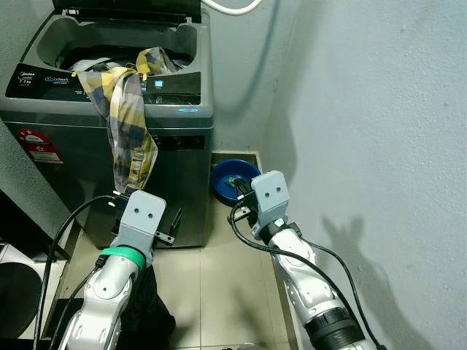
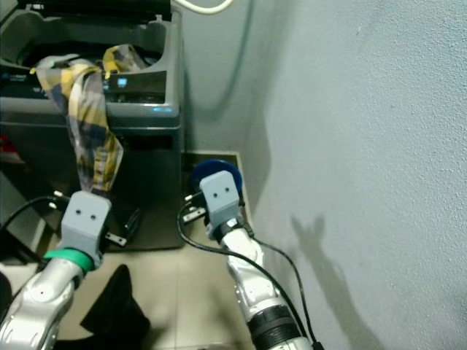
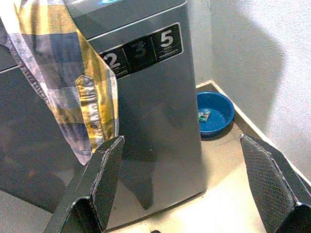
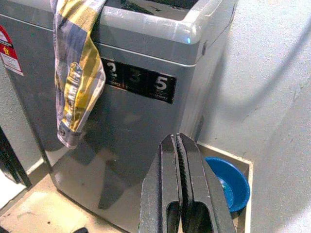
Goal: Clothes washing
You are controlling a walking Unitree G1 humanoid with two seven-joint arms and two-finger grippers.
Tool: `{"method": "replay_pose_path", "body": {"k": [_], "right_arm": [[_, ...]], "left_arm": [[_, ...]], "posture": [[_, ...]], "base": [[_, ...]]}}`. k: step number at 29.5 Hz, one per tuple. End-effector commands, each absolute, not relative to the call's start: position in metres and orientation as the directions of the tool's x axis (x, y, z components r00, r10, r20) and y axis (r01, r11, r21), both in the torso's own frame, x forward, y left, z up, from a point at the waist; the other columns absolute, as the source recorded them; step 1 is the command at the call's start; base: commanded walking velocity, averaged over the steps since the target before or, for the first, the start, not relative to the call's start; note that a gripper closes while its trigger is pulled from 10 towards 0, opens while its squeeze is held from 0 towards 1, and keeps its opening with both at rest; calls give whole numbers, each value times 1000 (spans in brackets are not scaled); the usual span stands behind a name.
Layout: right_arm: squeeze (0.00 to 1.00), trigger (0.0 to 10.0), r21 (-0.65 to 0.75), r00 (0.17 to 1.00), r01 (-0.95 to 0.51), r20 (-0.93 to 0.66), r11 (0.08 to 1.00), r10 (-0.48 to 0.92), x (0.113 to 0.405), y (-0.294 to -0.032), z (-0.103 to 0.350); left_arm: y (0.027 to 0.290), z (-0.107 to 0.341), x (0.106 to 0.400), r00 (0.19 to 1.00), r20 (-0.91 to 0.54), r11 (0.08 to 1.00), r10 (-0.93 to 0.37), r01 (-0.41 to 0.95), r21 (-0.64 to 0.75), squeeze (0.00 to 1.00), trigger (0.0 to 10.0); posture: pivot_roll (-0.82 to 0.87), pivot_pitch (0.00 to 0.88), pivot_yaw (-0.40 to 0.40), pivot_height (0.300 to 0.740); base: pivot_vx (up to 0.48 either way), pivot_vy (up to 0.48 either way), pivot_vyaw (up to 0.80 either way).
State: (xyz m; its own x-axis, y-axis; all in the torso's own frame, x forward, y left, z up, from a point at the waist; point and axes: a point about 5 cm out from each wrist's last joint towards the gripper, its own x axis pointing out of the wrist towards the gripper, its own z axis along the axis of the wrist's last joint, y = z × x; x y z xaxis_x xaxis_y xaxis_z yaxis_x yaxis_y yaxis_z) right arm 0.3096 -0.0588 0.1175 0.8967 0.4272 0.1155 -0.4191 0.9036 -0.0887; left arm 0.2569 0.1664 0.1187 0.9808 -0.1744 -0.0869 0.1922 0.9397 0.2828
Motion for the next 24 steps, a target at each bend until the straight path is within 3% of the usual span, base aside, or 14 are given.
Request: {"method": "replay_pose_path", "body": {"k": [1, 24], "right_arm": [[0, 10000, -89, 900, -414, 112, 906, 422, 309, -58, 115], [0, 10000, -83, 898, -411, 134, 908, 418, 309, -58, 119]], "left_arm": [[164, 116, 254, 976, -103, 936, -193, 215, 279, 0, 10000], [163, 113, 252, 968, -115, 918, -222, 247, 311, 0, 10000]], "posture": [[77, 0, -18, 728], [75, 0, -3, 728]], "base": [[0, 0, 0], [0, 0, 0]]}}
